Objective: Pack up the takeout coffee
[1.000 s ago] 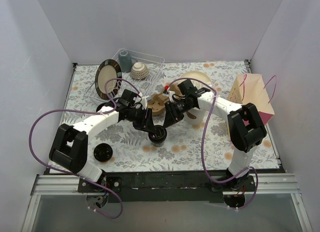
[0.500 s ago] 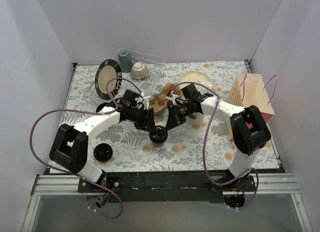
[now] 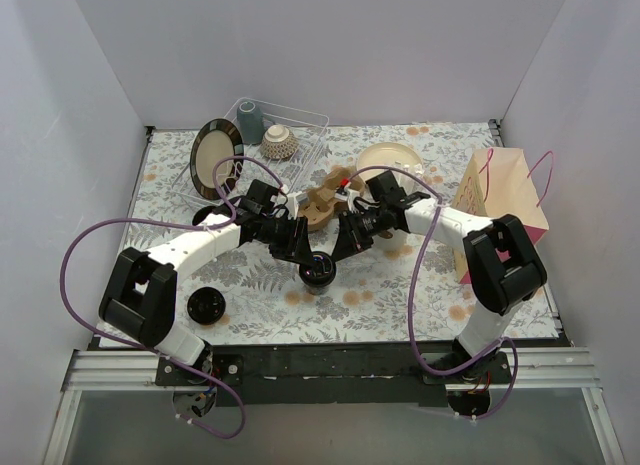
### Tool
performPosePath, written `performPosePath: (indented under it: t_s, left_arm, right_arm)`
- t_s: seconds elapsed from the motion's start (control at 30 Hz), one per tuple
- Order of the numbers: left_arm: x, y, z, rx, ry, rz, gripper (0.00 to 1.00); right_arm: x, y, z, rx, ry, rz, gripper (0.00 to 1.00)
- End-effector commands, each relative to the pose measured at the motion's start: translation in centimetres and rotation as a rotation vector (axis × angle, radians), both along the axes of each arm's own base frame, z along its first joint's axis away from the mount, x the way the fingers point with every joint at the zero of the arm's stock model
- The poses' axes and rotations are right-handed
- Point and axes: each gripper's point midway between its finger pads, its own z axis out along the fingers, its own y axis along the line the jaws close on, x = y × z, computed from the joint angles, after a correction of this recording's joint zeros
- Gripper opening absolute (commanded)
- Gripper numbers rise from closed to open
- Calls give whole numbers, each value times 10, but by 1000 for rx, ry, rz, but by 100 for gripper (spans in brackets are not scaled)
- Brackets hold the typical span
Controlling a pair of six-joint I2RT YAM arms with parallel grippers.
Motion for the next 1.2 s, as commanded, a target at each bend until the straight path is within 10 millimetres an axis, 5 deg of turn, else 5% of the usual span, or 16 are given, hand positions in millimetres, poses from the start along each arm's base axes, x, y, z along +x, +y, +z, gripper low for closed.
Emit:
performPosePath:
  t_s: [0.0,0.27,0.57,0.93,1.17]
  left_arm:
    - [-25,61,-83,403,114,60,34]
    - [-34,60,-76,407,195,118,34]
    - [-40,66,-85,454,250,133,34]
    - [-39,66,-86,454,251,143,34]
    - [-40,66,-86,455,252,138,34]
  right_arm:
    - [1,-25,-56,-272,-15,-7,29]
    - [44,8,38,-146,-101,-102,50]
    - [28,-1,72,-99,-82,-233,47]
    - [-32,-20,51,-89,63,-264,44]
    - [-40,-11,36,-71,125,-291,45]
